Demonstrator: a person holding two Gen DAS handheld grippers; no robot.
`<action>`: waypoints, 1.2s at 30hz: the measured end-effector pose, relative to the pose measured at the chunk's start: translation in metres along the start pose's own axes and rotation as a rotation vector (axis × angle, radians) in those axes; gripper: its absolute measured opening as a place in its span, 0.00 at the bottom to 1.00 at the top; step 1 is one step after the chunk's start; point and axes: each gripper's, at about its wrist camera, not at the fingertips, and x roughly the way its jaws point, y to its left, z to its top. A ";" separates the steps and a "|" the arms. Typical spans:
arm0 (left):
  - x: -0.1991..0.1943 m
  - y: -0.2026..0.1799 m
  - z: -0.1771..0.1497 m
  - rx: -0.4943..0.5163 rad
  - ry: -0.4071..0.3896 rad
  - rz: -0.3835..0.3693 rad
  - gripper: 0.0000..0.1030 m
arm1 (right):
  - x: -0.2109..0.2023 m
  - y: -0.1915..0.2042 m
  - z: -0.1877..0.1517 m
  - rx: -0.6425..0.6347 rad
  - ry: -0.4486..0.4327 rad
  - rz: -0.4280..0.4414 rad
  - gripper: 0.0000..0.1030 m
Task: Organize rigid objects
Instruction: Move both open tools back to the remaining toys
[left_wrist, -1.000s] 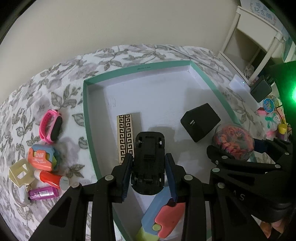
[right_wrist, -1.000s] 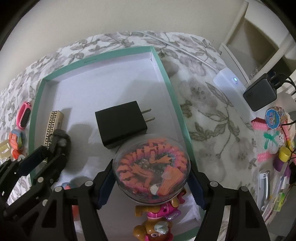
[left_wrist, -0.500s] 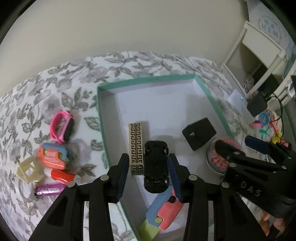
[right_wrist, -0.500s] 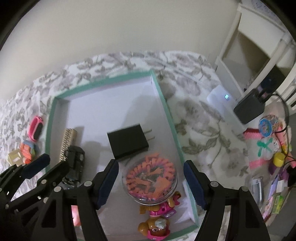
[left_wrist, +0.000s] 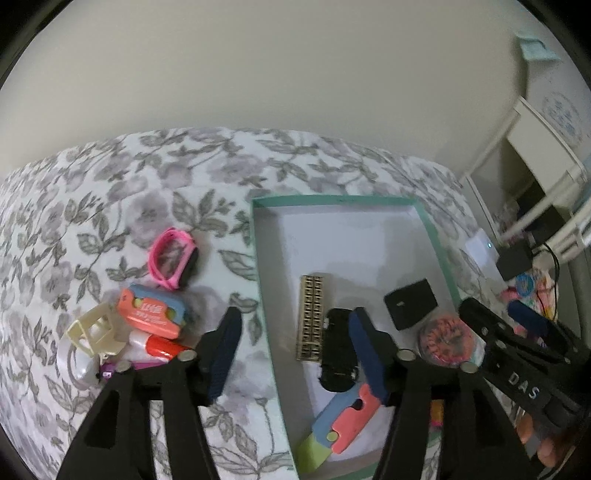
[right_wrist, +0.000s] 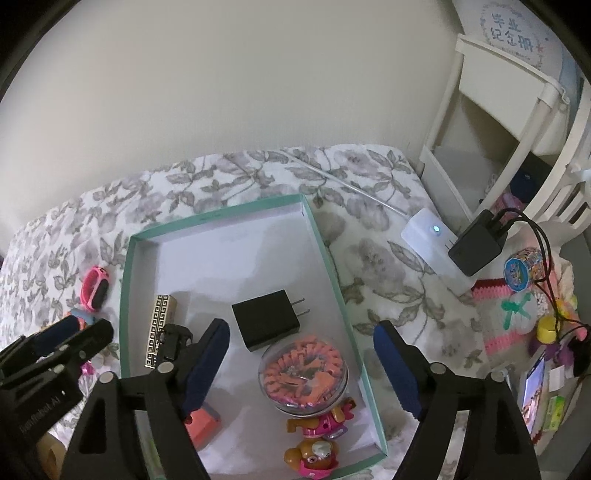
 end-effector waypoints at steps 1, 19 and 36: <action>0.001 0.004 0.000 -0.015 0.001 0.004 0.65 | 0.001 0.000 0.000 0.002 -0.001 0.000 0.86; 0.004 0.030 0.002 -0.102 -0.006 0.018 0.83 | 0.009 0.003 -0.003 0.031 0.004 0.015 1.00; -0.007 0.067 0.001 -0.145 -0.011 0.059 0.88 | 0.018 0.035 -0.008 -0.054 0.024 -0.005 1.00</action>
